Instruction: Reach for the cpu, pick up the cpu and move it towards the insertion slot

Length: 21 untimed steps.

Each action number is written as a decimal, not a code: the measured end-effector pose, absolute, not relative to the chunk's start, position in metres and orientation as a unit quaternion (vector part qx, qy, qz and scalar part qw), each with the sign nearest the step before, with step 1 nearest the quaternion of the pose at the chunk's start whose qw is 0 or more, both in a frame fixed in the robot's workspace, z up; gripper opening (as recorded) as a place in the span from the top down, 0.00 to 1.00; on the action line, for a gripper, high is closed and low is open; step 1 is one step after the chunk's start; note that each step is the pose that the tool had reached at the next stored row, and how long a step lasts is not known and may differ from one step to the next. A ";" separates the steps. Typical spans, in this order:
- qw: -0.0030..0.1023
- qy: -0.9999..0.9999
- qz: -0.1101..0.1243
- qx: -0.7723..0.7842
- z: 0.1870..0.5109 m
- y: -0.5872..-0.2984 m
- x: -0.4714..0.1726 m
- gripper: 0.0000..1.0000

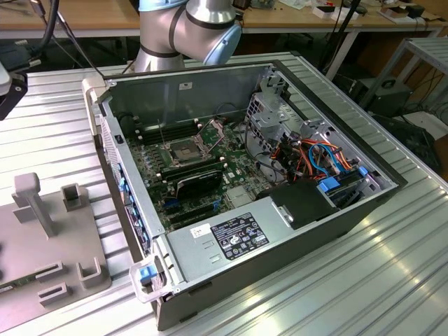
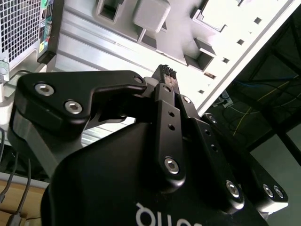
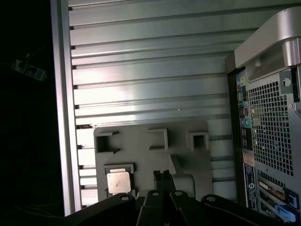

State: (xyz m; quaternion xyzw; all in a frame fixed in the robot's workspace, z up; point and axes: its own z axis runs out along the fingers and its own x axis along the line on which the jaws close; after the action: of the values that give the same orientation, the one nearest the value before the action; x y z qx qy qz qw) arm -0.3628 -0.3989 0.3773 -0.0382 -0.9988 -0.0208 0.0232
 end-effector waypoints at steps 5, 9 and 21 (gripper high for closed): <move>0.023 -0.999 -0.021 -0.038 0.377 -0.399 -0.367 0.89; 0.023 -0.999 -0.021 -0.038 0.377 -0.399 -0.372 0.89; 0.023 -0.999 -0.021 -0.038 0.377 -0.399 -0.384 0.89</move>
State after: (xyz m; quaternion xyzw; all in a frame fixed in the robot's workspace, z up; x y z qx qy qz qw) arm -0.3840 -0.3988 0.3773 -0.0382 -0.9988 -0.0208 0.0232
